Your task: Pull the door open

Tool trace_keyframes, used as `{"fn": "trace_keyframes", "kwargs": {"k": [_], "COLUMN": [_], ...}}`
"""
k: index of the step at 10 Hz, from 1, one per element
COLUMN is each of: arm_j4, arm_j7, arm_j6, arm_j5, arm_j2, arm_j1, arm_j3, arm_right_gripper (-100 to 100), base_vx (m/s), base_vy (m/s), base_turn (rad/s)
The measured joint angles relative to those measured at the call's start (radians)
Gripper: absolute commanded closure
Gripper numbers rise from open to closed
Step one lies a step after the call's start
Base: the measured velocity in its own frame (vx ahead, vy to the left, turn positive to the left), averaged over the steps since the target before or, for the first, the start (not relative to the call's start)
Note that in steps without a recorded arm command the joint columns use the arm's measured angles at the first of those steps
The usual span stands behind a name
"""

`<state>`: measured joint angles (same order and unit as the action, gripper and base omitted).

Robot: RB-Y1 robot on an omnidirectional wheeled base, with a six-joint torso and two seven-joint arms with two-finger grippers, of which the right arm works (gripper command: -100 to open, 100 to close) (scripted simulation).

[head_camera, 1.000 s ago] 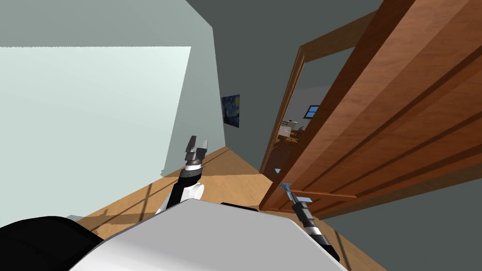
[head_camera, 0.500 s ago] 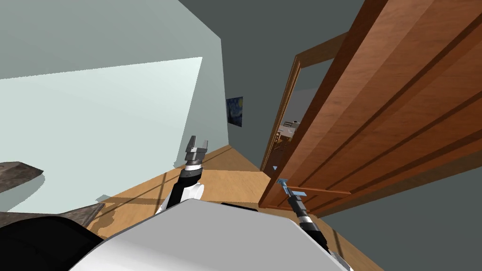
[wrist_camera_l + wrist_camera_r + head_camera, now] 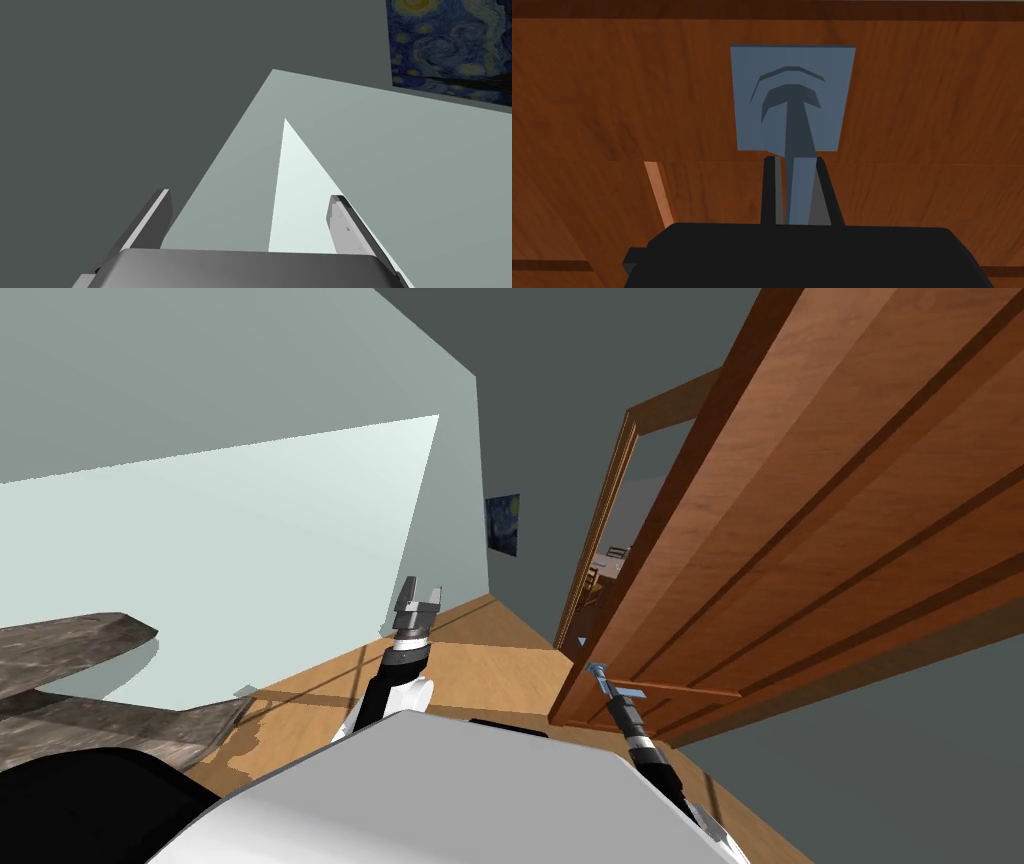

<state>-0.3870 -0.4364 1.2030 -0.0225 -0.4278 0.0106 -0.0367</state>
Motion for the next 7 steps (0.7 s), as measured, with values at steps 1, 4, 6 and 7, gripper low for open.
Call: {"fn": "trace_keyframes", "kwargs": {"k": [1, 4, 6, 7], "arm_j4": [0.002, -0.033, 0.006, 0.007], "arm_j7": [0.003, 0.013, 0.017, 0.02], "arm_j6": [-0.01, -0.067, -0.064, -0.074], "arm_j5": [0.0, -0.003, -0.005, -0.005], "arm_j2": [0.003, 0.014, 0.022, 0.024], "arm_j1": [0.012, 0.032, 0.059, 0.071], "arm_j3": [0.003, 0.008, 0.008, 0.011], "arm_right_gripper": [100, 100, 100, 100], "base_vx": [-0.213, -0.153, -0.151, -0.176], "base_vy": [-0.101, -0.053, -0.06, -0.093], "base_turn": [0.161, 0.065, 0.122, 0.12]}}
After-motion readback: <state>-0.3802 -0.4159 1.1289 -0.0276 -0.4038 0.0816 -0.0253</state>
